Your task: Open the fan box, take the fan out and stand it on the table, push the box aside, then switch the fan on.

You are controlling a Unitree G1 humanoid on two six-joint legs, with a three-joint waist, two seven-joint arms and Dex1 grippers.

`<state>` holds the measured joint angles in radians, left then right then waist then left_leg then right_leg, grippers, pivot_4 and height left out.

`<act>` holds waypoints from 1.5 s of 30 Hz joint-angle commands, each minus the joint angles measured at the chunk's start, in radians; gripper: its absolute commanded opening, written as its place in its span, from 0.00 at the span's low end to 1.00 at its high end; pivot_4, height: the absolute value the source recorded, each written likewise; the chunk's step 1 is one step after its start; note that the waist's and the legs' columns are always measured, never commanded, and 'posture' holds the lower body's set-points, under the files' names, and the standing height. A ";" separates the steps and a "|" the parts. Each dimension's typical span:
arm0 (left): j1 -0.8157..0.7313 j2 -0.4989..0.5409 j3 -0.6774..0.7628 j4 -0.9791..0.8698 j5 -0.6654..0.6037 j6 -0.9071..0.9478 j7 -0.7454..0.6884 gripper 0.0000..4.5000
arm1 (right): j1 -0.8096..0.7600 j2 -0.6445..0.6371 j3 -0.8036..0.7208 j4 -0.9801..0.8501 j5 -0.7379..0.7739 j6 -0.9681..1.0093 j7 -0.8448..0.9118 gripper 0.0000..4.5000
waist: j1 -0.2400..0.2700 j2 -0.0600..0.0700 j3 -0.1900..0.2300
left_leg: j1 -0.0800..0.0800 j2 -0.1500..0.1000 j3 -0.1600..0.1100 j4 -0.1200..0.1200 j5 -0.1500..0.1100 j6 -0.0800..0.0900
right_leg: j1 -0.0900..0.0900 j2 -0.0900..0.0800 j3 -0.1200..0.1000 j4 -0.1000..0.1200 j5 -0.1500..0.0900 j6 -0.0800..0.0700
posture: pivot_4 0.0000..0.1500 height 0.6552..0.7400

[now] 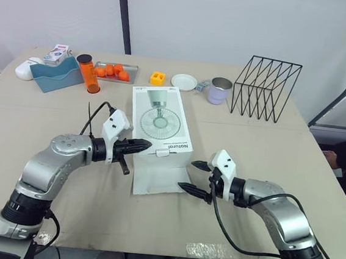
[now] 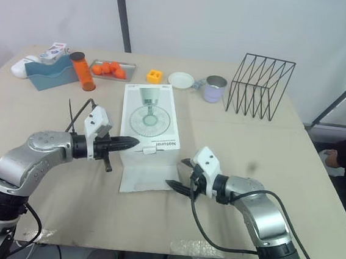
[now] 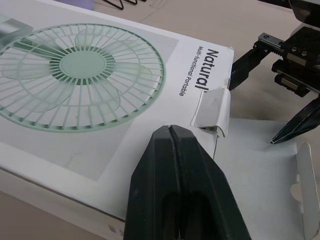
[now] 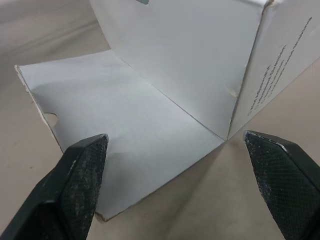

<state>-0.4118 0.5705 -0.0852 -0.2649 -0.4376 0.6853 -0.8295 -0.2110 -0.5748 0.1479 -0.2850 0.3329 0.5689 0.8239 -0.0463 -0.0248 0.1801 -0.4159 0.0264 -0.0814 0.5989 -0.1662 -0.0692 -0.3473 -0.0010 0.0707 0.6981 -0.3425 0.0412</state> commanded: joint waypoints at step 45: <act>0.009 0.008 -0.038 0.054 0.013 0.030 0.003 0.01 | 0.036 -0.036 -0.152 -0.247 0.371 0.216 0.021 1.00 | 0.001 0.000 0.000 | -0.001 0.000 0.000 0.000 0.000 0.000 | 0.000 0.000 0.000 0.000 0.000 0.000 | 1.00 1.00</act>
<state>-0.4261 0.5679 -0.0996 -0.2464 -0.4381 0.6841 -0.8273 -0.1674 -0.6100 0.0353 -0.4700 0.6500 0.7744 0.8496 -0.0452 -0.0252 0.1804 -0.4166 0.0264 -0.0815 0.5989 -0.1663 -0.0693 -0.3475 -0.0010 0.0706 0.6977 -0.3427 0.0414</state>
